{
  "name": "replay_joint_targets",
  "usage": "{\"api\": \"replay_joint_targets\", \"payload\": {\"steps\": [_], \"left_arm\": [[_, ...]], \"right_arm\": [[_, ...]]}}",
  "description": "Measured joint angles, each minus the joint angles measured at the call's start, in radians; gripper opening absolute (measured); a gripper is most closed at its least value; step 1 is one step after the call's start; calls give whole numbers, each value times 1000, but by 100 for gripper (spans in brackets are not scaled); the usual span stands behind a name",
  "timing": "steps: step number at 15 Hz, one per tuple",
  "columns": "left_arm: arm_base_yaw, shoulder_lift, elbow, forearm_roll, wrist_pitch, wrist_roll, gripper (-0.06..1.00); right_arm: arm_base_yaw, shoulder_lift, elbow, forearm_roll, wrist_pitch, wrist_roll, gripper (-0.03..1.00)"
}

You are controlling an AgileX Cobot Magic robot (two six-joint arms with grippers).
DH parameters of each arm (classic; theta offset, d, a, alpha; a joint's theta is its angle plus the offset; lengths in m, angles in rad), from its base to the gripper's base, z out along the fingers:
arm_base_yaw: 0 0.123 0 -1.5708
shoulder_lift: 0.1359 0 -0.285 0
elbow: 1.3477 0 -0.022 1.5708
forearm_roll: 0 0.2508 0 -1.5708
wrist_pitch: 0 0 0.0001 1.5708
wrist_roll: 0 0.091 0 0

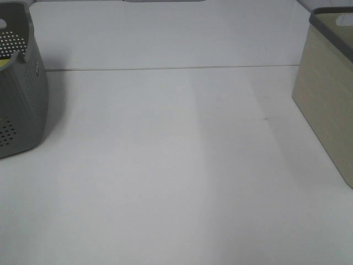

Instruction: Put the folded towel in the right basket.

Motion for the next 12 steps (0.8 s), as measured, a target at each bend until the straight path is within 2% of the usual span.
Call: {"api": "replay_joint_targets", "payload": {"steps": [3,5,7,10,12], "left_arm": [[0,0,0,0,0,0,98],[0,0,0,0,0,0,98],[0,0,0,0,0,0,98],[0,0,0,0,0,0,98],[0,0,0,-5,0,0,98]], "right_arm": [[0,-398,294,-41,9,-18,97],[0,-604,415,-57,11,-19,97],[4,-733,475,-55,11,-17,97],[70,-796,504,-58,11,7,97],[84,-823,524,-65,-18,24,97]]}}
